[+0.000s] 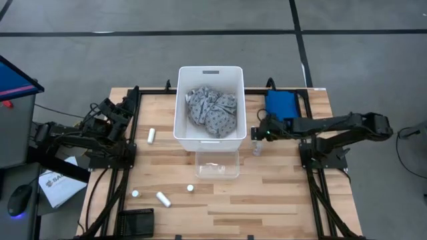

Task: Pick & Place Medicine items
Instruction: Put the right rolled gauze into the transparent bin

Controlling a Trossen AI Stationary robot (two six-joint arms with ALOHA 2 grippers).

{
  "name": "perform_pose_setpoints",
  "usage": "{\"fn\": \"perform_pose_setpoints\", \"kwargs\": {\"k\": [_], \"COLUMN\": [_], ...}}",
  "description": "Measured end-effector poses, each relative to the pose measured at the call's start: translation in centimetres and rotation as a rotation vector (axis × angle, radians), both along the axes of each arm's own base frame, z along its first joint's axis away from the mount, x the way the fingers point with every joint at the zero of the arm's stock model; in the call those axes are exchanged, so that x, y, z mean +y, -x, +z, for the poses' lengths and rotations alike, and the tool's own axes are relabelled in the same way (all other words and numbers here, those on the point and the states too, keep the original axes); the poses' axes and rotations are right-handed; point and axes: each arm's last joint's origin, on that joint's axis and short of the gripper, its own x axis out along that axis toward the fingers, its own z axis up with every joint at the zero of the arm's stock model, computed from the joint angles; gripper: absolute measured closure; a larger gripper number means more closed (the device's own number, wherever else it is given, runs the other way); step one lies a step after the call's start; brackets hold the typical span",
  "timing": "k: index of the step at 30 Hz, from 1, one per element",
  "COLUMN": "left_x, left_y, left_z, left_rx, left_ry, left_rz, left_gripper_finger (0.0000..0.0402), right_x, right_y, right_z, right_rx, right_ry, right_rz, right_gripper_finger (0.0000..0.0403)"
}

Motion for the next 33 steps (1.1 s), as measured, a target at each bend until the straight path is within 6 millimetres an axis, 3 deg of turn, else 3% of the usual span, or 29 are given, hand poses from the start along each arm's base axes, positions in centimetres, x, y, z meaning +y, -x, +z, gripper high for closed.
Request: {"fn": "perform_pose_setpoints", "kwargs": {"k": [7,23,33], "left_x": [0.0,0.0,0.0], "left_y": [0.0,0.0,0.0], "left_z": [0.0,0.0,0.0], "left_rx": [-0.001,-0.001,-0.001], "left_ry": [0.0,0.013,0.016], "left_rz": [0.0,0.009,0.011], "left_gripper_finger": [0.0169,0.017,0.0169], "right_x": [-1.6,-1.8,-1.8], "right_y": [-1.1,-2.5,-2.4], "right_z": [-2.1,-4.9,-5.0], "right_rx": [0.063,0.125,0.139], "right_ry": [-0.034,-0.077,-0.078], "right_rz": [0.051,0.088,0.088], "right_gripper_finger": [0.0206,0.0209,0.0281]}}
